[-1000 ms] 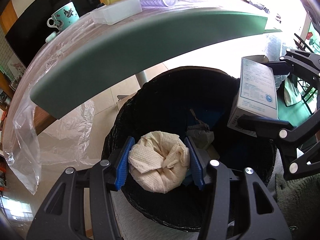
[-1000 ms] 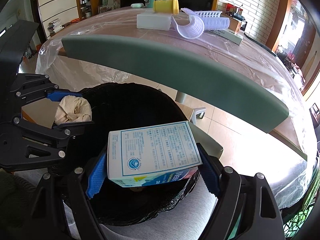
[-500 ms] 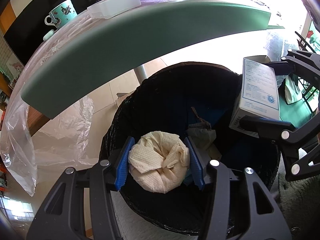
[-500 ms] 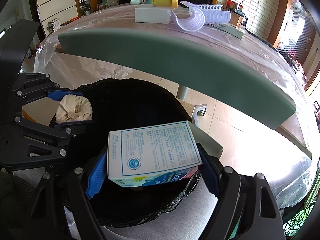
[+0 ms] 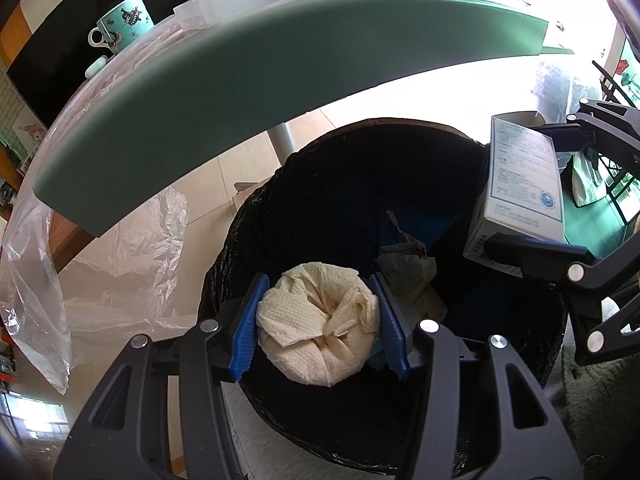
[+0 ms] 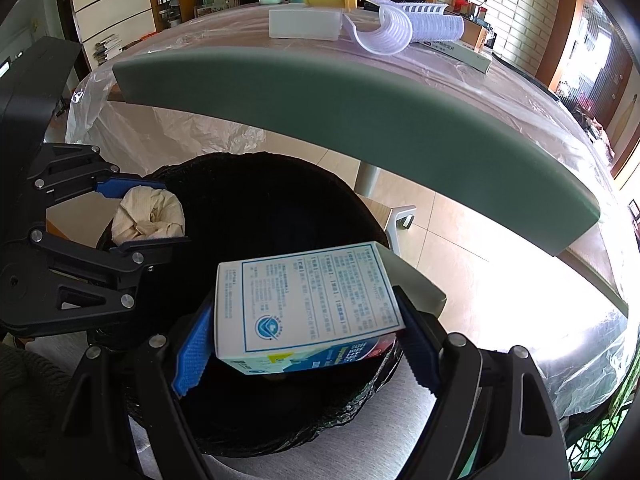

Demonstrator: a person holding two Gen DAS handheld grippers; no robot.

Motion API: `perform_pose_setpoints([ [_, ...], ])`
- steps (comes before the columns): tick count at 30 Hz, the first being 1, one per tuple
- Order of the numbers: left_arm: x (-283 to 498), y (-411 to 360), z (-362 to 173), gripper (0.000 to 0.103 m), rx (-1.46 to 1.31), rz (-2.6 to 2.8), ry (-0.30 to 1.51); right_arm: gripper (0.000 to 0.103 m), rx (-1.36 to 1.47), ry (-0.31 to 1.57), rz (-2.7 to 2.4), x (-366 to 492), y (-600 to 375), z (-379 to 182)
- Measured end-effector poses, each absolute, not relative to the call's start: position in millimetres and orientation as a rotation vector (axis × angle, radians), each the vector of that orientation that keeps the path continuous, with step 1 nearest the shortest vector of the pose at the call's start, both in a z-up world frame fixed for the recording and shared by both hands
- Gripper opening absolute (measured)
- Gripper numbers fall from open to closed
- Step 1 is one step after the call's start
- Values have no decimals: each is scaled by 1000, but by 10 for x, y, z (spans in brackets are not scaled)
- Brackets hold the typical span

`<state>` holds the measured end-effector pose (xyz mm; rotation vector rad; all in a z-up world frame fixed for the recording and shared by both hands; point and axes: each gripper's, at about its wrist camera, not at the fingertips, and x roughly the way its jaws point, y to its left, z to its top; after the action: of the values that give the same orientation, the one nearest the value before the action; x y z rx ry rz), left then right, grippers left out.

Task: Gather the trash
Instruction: 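Open both tools to drop the cloth ball and box into the bin, then move both open tools back toward the yellow cup and lilac racks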

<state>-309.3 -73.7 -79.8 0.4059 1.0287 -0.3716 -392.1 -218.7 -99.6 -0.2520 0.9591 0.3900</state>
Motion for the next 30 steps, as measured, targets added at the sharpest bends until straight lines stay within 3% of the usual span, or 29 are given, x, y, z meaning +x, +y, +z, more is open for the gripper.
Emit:
perform_pose_setpoints([
  [4,-3091,-722,-786,76,399,-376,1015,82,-235,970,383,-3905,-2202,-1000],
  [9,-3125,-738,-768,85,418,-388,989,87,-214,966,391,-3924,-2205,-978],
  [17,-3182,-650,-608,86,397,-387,961,87,-215,929,429,-4099,-2254,-747],
  [21,-3294,-495,-203,86,347,-423,894,89,-262,806,440,-4318,-2350,-345],
  [22,-3317,-456,-61,86,332,-432,863,94,-264,763,441,-4361,-2381,-223],
  [25,-3330,-323,370,102,272,-418,718,99,-234,543,396,-4471,-2522,233],
  [27,-3264,-252,612,102,224,-429,620,99,-178,459,363,-4427,-2601,427],
  [30,-2959,-328,681,102,241,-457,664,99,-97,503,416,-4125,-2646,494],
])
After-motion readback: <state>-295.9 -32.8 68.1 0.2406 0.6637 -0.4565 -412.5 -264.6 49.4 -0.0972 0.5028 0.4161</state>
